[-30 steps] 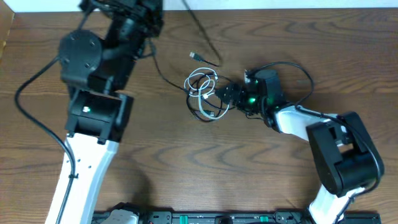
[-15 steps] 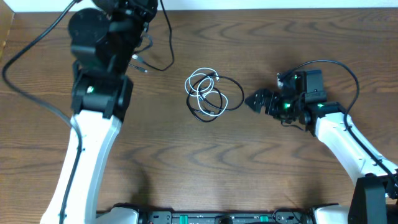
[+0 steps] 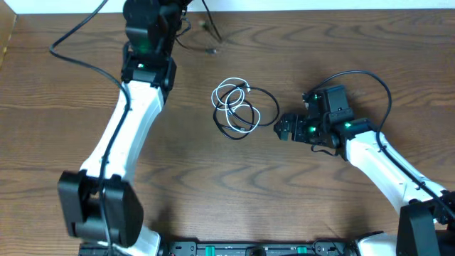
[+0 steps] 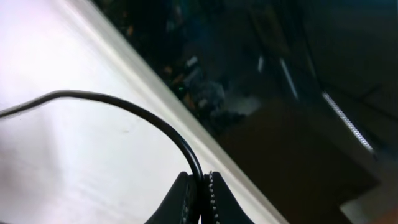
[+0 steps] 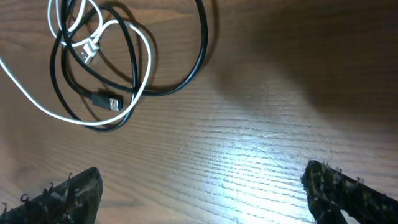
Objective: Untangle cables
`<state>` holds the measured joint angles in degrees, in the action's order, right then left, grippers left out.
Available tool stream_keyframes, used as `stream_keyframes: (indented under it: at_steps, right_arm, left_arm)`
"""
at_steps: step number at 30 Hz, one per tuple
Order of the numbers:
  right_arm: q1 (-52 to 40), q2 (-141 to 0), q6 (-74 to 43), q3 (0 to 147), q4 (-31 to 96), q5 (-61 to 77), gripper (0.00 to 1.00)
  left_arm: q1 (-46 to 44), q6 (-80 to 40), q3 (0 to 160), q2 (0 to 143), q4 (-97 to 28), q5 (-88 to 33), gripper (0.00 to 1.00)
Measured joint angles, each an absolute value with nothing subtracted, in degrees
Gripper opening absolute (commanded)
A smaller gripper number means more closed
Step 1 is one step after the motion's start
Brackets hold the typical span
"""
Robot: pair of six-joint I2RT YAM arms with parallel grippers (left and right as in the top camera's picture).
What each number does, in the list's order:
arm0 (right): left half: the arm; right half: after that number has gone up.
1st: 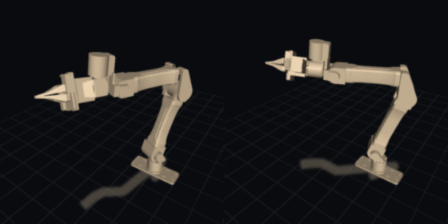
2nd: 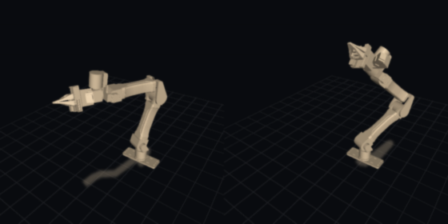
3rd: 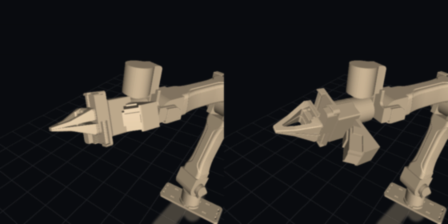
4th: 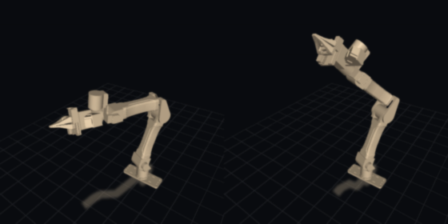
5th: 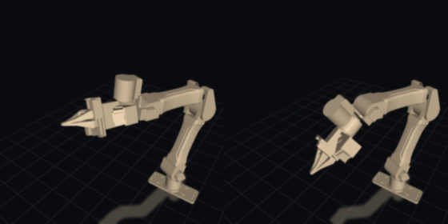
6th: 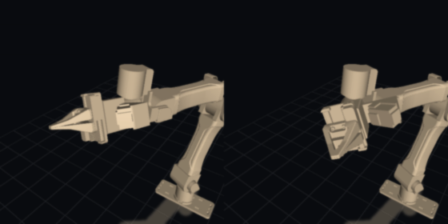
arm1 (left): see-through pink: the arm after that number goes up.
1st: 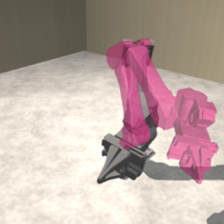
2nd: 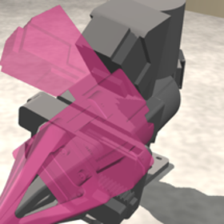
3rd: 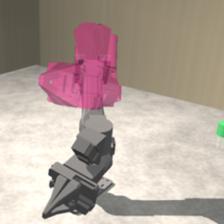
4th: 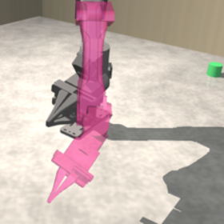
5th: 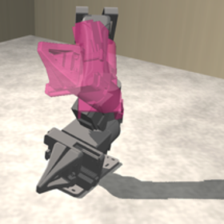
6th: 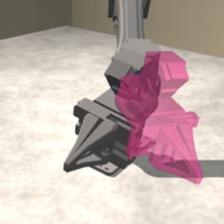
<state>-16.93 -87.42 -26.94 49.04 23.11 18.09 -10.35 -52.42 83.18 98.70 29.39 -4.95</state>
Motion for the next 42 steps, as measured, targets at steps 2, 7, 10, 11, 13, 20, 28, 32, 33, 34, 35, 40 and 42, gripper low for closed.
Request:
stream_keyframes:
  at_steps: [2, 7, 10, 11, 13, 20, 28, 32, 33, 34, 35, 40, 42]
  right_arm:
    - [-17.3, -87.4, -27.5, 47.8, 21.5, 17.9, 0.99]
    - [-18.0, -87.5, -28.1, 44.4, 17.9, 17.1, 0.99]
    - [-18.0, -87.5, -29.0, 42.7, 15.4, 17.0, 0.99]
    - [-18.0, -87.5, -29.5, 42.2, 14.8, 17.0, 0.99]
    - [-18.0, -87.5, -30.1, 41.7, 14.4, 17.0, 0.99]
    - [-18.0, -87.5, -31.0, 40.7, 15.8, 16.9, 0.99]
    - [-18.0, -87.5, -31.2, 40.4, 18.8, 16.9, 0.99]
    - [-18.0, -87.5, -31.2, 40.4, 18.4, 16.9, 0.99]
    - [-18.0, -87.5, -31.2, 40.4, 18.2, 16.9, 0.99]
    - [-18.0, -87.5, -31.2, 40.4, 17.9, 16.9, 0.99]
    - [-18.0, -87.5, -31.2, 40.4, 17.7, 16.9, 0.99]
    - [-18.0, -87.5, -31.2, 40.4, 17.7, 16.9, 0.99]
    - [-18.0, -87.6, -31.3, 40.4, 17.6, 16.9, 0.99]
  left_arm:
    - [-9.8, -51.7, 83.3, 100.5, 29.4, -4.2, 0.07]
    - [-5.6, -44.8, 83.6, 103.6, 24.6, -3.8, 0.07]
    - [-1.9, -37.8, 83.9, 105.0, 19.4, -3.4, 0.08]
    - [-1.1, -35.7, 84.0, 105.6, 18.1, -3.3, 0.08]
    - [0.9, -30.9, 84.1, 106.9, 15.5, -3.0, 0.08]
    - [7.3, -14.3, 84.1, 114.0, 11.6, -2.0, 0.07]
    - [20.7, 2.8, 84.4, 116.2, 14.8, 7.3, 0.54]
    - [24.8, 7.3, 84.7, 116.2, 14.4, 8.5, 0.93]
    - [25.4, 7.7, 84.7, 116.2, 14.1, 8.6, 0.93]
    - [25.8, 8.0, 84.7, 116.2, 13.6, 8.8, 0.93]
    - [26.2, 8.2, 84.8, 116.2, 12.6, 8.9, 0.93]
    - [27.4, 8.2, 85.2, 116.2, 2.6, 9.2, 0.88]
    - [27.4, 7.7, 85.4, 116.2, -1.7, 9.2, 0.88]
